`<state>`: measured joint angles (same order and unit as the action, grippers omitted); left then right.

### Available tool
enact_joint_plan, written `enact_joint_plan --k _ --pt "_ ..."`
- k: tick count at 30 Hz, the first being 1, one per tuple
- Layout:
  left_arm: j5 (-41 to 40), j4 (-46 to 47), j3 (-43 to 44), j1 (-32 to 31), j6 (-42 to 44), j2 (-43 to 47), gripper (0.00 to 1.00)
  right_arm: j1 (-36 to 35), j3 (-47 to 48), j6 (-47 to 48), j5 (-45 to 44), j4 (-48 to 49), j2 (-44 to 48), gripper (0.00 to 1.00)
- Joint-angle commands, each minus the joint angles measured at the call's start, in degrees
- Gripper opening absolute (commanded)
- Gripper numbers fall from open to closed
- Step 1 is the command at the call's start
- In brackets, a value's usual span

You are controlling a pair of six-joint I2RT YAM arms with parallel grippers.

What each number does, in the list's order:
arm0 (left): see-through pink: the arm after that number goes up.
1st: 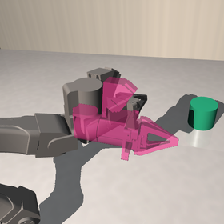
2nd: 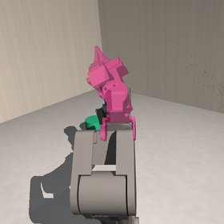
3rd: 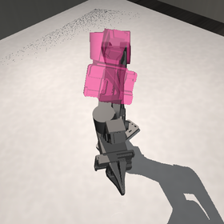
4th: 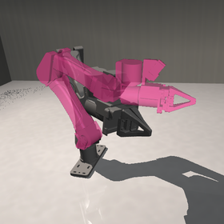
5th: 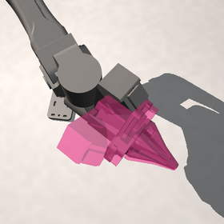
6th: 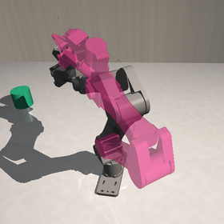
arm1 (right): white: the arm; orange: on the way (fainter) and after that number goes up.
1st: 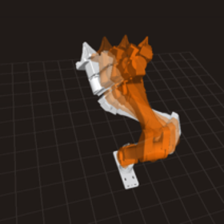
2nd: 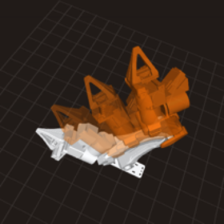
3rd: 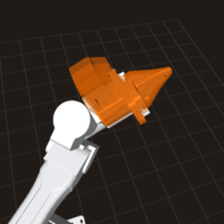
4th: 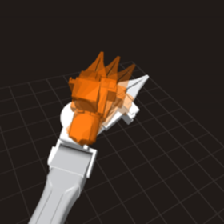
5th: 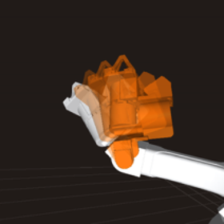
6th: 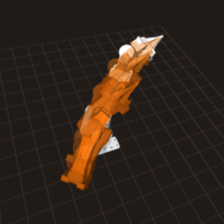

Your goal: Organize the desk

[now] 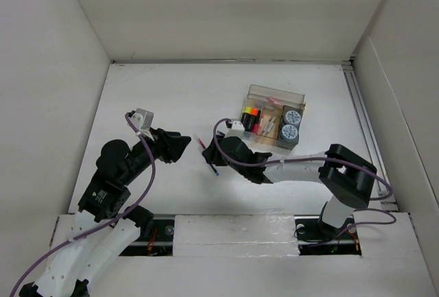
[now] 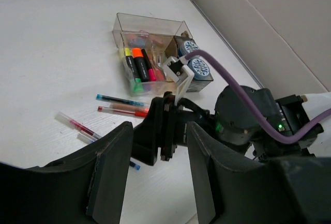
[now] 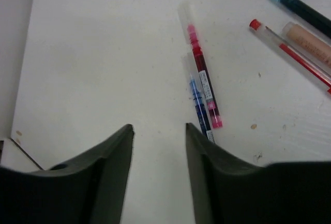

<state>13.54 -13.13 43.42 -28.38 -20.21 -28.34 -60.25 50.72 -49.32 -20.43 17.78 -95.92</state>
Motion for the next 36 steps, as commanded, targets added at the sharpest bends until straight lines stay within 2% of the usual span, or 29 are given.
enact_joint_plan --k 1,3,13,18,36 --pt "0.87 2.14 0.88 0.17 0.61 0.47 0.42 -2.41 1.67 1.77 -5.05 -1.96 0.03 0.54" --pt "0.87 2.05 0.88 0.17 0.52 0.48 0.42 -3.2 0.44 1.86 -5.59 -2.05 -0.15 0.57" --pt "0.7 2.14 0.88 0.17 0.52 0.48 0.42 -5.67 3.24 1.51 -8.66 -7.58 -5.58 0.58" --pt "0.78 1.96 0.88 0.17 0.52 0.21 0.42 -6.72 5.27 0.46 -9.81 -10.4 -7.88 0.56" --pt "0.96 2.05 0.79 0.17 0.43 0.3 0.42 -7.25 7.11 1.24 -11.74 -11.19 -10.42 0.51"
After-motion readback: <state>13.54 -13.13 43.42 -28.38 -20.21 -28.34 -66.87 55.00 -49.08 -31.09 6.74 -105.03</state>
